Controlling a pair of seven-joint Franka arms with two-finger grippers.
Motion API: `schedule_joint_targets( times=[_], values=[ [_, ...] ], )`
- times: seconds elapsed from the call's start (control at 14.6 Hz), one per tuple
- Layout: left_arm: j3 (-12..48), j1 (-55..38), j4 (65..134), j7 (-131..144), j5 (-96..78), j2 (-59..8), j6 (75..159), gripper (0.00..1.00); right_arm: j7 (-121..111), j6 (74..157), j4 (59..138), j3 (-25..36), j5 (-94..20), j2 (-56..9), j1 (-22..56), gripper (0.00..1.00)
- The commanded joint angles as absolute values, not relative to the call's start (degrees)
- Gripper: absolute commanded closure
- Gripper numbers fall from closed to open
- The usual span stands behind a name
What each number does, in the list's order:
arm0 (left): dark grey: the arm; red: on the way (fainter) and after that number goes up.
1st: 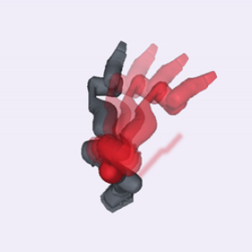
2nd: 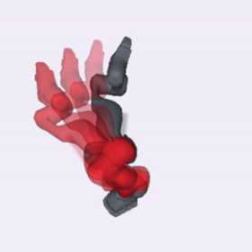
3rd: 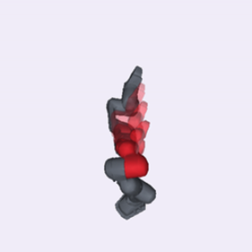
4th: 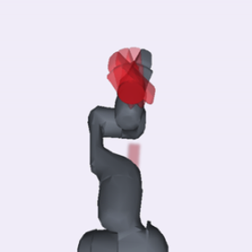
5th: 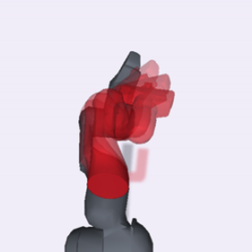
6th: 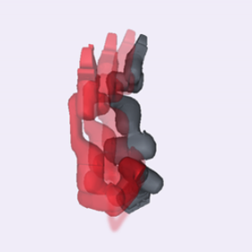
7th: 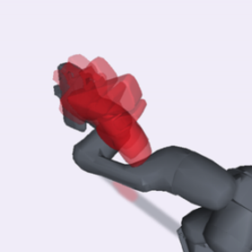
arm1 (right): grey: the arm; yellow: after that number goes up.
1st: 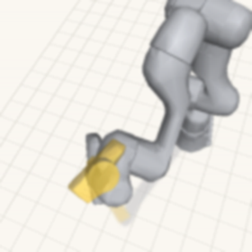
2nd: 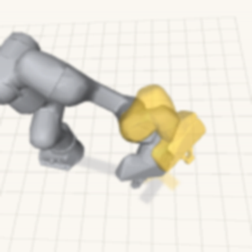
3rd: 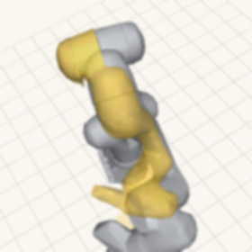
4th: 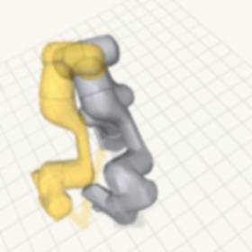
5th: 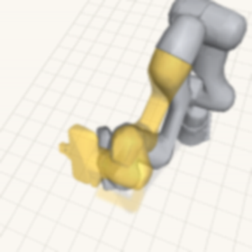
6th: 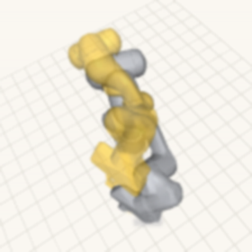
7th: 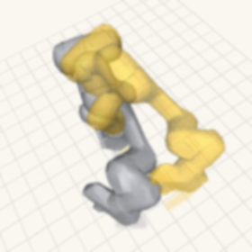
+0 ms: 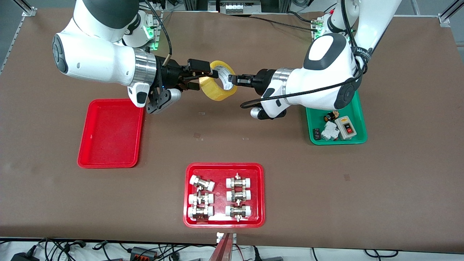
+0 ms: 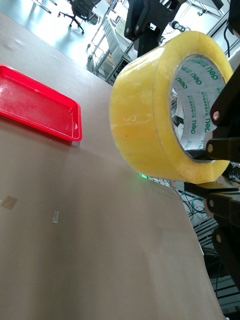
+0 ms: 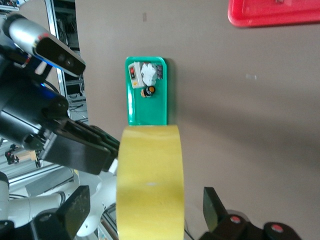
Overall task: Left arm passes tape to right arm into tray
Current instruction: 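Grasp the tape rim with the right gripper beside the left gripper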
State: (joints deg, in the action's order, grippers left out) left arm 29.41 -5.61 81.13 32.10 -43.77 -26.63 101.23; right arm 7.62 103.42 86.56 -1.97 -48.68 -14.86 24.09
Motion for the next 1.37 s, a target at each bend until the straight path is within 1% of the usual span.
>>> schedule_joint_targets(
  times=[0.0, 0.68, 0.75, 0.82, 0.89, 0.96, 1.03, 1.1, 1.23, 1.3],
  values=[
    [29.7, -5.2, 79.9, 32.3, -45.1, -26.7, 99.7, 1.00, 8.3, 101.1, 85.9, -1.6, -47.9, -15.0, 23.7, 0.00],
    [29.7, -5.1, 80.0, 32.3, -45.1, -26.7, 99.6, 1.00, 11.4, 101.3, 85.7, -1.8, -46.9, -15.2, 25.2, 0.00],
    [29.7, -5.1, 80.0, 32.3, -45.1, -26.7, 99.6, 1.00, 11.4, 101.3, 85.7, -1.7, -46.9, -15.2, 25.2, 0.02],
    [29.7, -5.1, 80.0, 32.3, -45.1, -26.7, 99.6, 1.00, 11.4, 101.3, 85.7, -1.7, -47.0, -15.2, 25.2, 0.14],
    [29.7, -5.1, 80.0, 32.3, -45.1, -26.7, 99.6, 1.00, 11.4, 101.3, 85.6, -1.8, -47.0, -15.2, 25.2, 0.30],
    [29.7, -5.1, 80.0, 32.3, -45.1, -26.7, 99.6, 1.00, 11.2, 101.3, 85.5, -1.7, -47.0, -15.2, 25.2, 0.44],
    [29.7, -5.1, 80.0, 32.3, -45.1, -26.7, 99.6, 1.00, 11.0, 101.3, 85.5, -1.7, -47.0, -15.2, 25.1, 0.47],
    [29.7, -5.1, 80.0, 32.3, -45.1, -26.7, 99.5, 1.00, 11.1, 101.3, 85.5, -1.7, -47.1, -15.2, 25.1, 0.54],
    [29.7, -5.1, 80.0, 32.2, -45.1, -26.7, 99.2, 1.00, 11.3, 101.3, 85.5, -1.8, -47.4, -15.2, 25.1, 0.60],
    [29.7, -5.1, 80.0, 32.2, -45.1, -26.7, 99.2, 1.00, 11.2, 101.3, 85.5, -1.7, -47.3, -15.2, 25.1, 0.60]
  ],
)
